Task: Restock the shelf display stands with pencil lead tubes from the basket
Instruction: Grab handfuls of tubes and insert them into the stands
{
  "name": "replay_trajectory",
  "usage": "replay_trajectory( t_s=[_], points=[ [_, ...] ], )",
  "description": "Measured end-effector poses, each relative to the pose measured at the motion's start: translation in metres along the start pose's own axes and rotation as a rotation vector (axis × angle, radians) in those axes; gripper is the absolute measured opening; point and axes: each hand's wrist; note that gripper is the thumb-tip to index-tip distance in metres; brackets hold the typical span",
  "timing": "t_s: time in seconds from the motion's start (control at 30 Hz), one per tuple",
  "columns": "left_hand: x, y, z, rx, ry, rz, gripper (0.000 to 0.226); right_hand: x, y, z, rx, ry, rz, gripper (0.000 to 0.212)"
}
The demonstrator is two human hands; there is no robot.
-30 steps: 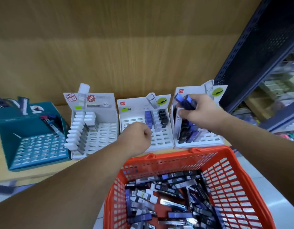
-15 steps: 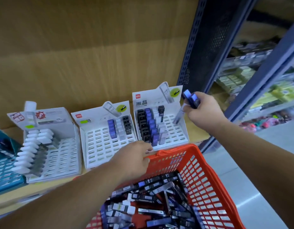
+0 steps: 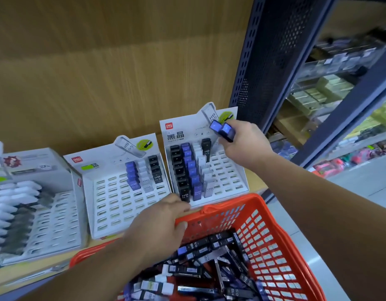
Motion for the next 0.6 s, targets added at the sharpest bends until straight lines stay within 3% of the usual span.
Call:
replay_trajectory(
  t_s=[0.07,0.17,0.3,0.6],
  points=[
    [0.0,-0.001,0.002,0.01,-0.011,-0.037,0.033,-0.001,0.005,-0.002,-0.02,-0.041,-0.044,0.007],
    [0.002,-0.005,0.005,0.026,-0.06,-0.139,0.028,-0.005,0.004,0.0,-0.014,-0.087,-0.123,0.024],
    [0.003,-0.007,0.008,0.042,-0.177,-0.236,0.054,-0.008,-0.001,-0.002,-0.024,-0.12,-0.183,0.026],
    [-0.002,-0.007,0.007,0.033,-0.134,-0.248,0.045,-0.008,0.005,-0.005,-0.014,-0.129,-0.261,0.031]
  ],
)
Point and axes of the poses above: each hand's wrist, its own z-axis towards the middle knuckle, its own y-axis out of the palm, x = y × z, and after that the axes turned 9 degrees about x, right-handed
